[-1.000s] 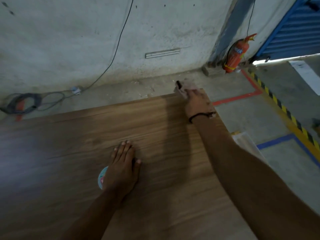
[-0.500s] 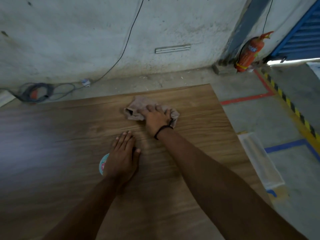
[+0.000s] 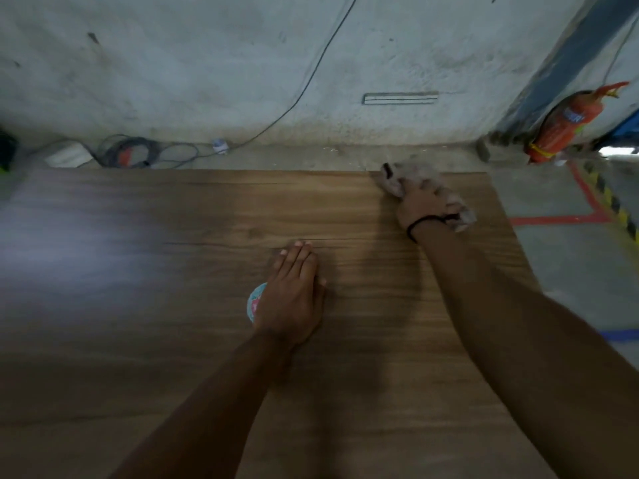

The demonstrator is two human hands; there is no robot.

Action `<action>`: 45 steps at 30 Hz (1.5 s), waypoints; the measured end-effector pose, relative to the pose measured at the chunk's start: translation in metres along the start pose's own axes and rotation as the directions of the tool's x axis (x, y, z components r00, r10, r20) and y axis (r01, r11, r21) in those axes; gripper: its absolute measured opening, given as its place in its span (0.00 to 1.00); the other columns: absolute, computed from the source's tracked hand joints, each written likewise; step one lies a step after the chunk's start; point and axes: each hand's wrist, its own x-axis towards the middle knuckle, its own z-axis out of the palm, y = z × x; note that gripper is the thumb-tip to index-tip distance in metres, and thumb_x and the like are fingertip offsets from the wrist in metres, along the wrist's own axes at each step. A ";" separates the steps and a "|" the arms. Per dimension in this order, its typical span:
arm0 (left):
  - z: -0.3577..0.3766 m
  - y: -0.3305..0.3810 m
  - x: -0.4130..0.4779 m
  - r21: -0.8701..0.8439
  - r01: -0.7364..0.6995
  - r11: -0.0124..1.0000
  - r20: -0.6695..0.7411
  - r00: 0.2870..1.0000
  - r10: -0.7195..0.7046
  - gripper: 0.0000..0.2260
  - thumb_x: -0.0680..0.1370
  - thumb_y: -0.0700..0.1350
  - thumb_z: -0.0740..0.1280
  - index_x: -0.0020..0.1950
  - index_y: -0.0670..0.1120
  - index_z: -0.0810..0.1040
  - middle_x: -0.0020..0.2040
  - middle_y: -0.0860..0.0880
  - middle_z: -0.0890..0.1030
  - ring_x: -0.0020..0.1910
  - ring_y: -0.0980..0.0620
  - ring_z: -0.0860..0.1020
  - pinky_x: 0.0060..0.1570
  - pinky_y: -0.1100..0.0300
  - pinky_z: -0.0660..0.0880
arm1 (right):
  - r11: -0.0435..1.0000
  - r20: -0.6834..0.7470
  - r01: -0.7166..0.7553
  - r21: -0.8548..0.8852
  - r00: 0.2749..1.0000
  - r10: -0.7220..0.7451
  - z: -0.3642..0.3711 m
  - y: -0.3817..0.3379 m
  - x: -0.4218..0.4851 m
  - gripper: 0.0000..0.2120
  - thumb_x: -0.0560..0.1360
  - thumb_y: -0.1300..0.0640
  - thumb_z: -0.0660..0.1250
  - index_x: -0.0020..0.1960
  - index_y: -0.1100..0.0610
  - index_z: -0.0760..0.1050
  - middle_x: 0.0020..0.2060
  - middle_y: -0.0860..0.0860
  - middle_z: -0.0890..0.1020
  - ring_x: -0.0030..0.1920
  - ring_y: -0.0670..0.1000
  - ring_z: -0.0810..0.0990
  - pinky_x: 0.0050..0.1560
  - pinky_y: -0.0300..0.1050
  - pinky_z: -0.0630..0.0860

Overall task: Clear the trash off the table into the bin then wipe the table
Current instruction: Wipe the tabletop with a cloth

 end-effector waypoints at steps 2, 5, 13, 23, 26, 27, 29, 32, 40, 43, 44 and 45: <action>-0.004 0.000 -0.001 -0.012 -0.034 0.999 -0.033 0.999 0.033 0.19 0.78 0.45 0.57 0.66 0.38 0.72 0.69 0.40 0.72 0.71 0.44 0.66 0.72 0.48 0.58 | 0.988 -0.001 0.152 -0.038 0.988 -0.152 0.014 -0.053 -0.023 0.22 0.79 0.52 0.52 0.72 0.39 0.60 0.76 0.57 0.55 0.75 0.65 0.51 0.68 0.75 0.46; -0.012 0.000 -0.004 -0.079 -0.064 0.995 -0.096 0.994 0.056 0.20 0.77 0.44 0.56 0.67 0.38 0.72 0.69 0.40 0.72 0.70 0.42 0.68 0.70 0.45 0.61 | 0.925 0.068 0.378 -0.044 0.925 -0.375 0.034 -0.122 -0.064 0.22 0.79 0.45 0.53 0.72 0.37 0.57 0.77 0.54 0.53 0.76 0.64 0.49 0.69 0.72 0.44; -0.063 -0.049 -0.038 -0.144 0.205 0.968 -0.140 0.964 -0.225 0.24 0.78 0.50 0.53 0.70 0.38 0.68 0.70 0.40 0.69 0.70 0.43 0.66 0.71 0.54 0.58 | 0.874 -0.131 0.374 0.310 0.927 -0.351 -0.011 -0.103 -0.061 0.28 0.76 0.63 0.55 0.71 0.42 0.65 0.69 0.55 0.71 0.68 0.61 0.69 0.66 0.63 0.66; -0.082 -0.116 -0.087 0.086 0.536 0.840 -0.080 0.844 -0.530 0.24 0.77 0.50 0.55 0.69 0.39 0.70 0.69 0.40 0.72 0.67 0.41 0.69 0.67 0.50 0.63 | 0.983 -0.063 -0.181 0.022 0.981 0.182 0.004 0.048 0.052 0.31 0.72 0.49 0.57 0.74 0.53 0.58 0.70 0.65 0.64 0.69 0.70 0.63 0.68 0.69 0.62; -0.081 -0.115 -0.085 0.095 0.522 0.847 -0.089 0.852 -0.515 0.23 0.77 0.49 0.55 0.68 0.39 0.71 0.68 0.39 0.72 0.67 0.41 0.69 0.67 0.50 0.64 | 0.998 -0.061 -0.048 -0.043 0.997 0.045 -0.001 -0.008 0.025 0.25 0.76 0.52 0.56 0.72 0.52 0.61 0.69 0.65 0.66 0.67 0.70 0.65 0.67 0.67 0.63; -0.081 -0.116 -0.086 0.098 0.525 0.846 -0.087 0.851 -0.518 0.23 0.77 0.49 0.54 0.68 0.39 0.71 0.68 0.39 0.72 0.67 0.41 0.69 0.67 0.49 0.64 | 0.999 -0.056 -0.008 -0.046 0.998 0.005 0.002 -0.027 0.016 0.23 0.77 0.53 0.57 0.72 0.51 0.62 0.70 0.65 0.65 0.68 0.70 0.64 0.68 0.67 0.61; -0.082 -0.116 -0.087 0.107 0.507 0.855 -0.078 0.862 -0.501 0.24 0.77 0.50 0.52 0.67 0.39 0.72 0.68 0.40 0.72 0.66 0.40 0.69 0.67 0.49 0.65 | 0.998 -0.055 0.049 -0.031 0.997 -0.051 0.006 -0.065 0.004 0.23 0.77 0.53 0.57 0.72 0.51 0.62 0.71 0.64 0.63 0.69 0.69 0.61 0.70 0.66 0.57; -0.082 -0.121 -0.090 0.086 0.477 0.875 -0.063 0.879 -0.473 0.23 0.77 0.50 0.52 0.65 0.39 0.74 0.67 0.40 0.73 0.65 0.40 0.71 0.66 0.49 0.66 | 0.995 -0.019 0.098 -0.027 0.995 -0.098 0.021 -0.117 -0.012 0.24 0.77 0.53 0.56 0.72 0.52 0.62 0.72 0.64 0.62 0.70 0.69 0.59 0.72 0.64 0.54; -0.097 -0.129 -0.093 -0.411 0.536 0.737 -0.069 0.788 -0.612 0.24 0.75 0.45 0.58 0.72 0.45 0.66 0.69 0.46 0.70 0.68 0.49 0.68 0.66 0.63 0.61 | 0.979 0.071 0.199 -0.038 0.978 -0.196 0.042 -0.255 -0.068 0.22 0.77 0.48 0.54 0.72 0.45 0.63 0.74 0.59 0.59 0.73 0.69 0.53 0.70 0.71 0.52; -0.127 -0.151 -0.093 -0.470 0.483 0.739 -0.108 0.799 -0.591 0.20 0.79 0.43 0.61 0.72 0.47 0.66 0.67 0.51 0.71 0.67 0.53 0.68 0.65 0.61 0.63 | 0.965 0.098 0.258 -0.036 0.962 -0.253 0.051 -0.318 -0.095 0.22 0.79 0.48 0.54 0.73 0.43 0.62 0.76 0.58 0.56 0.74 0.67 0.51 0.68 0.73 0.49; -0.138 -0.166 -0.094 -0.385 0.468 0.796 -0.137 0.824 -0.550 0.20 0.79 0.43 0.61 0.71 0.47 0.67 0.68 0.50 0.71 0.68 0.51 0.67 0.66 0.58 0.62 | 0.960 0.102 0.278 -0.026 0.956 -0.274 0.054 -0.337 -0.103 0.22 0.79 0.48 0.54 0.73 0.43 0.62 0.76 0.58 0.56 0.74 0.67 0.50 0.68 0.74 0.49; -0.147 -0.186 -0.097 -0.281 0.459 0.843 -0.148 0.847 -0.511 0.20 0.79 0.44 0.60 0.71 0.46 0.69 0.70 0.48 0.71 0.69 0.49 0.66 0.68 0.55 0.62 | 0.956 0.105 0.294 -0.014 0.951 -0.292 0.056 -0.354 -0.111 0.22 0.79 0.47 0.54 0.73 0.43 0.62 0.76 0.57 0.55 0.74 0.67 0.50 0.68 0.74 0.49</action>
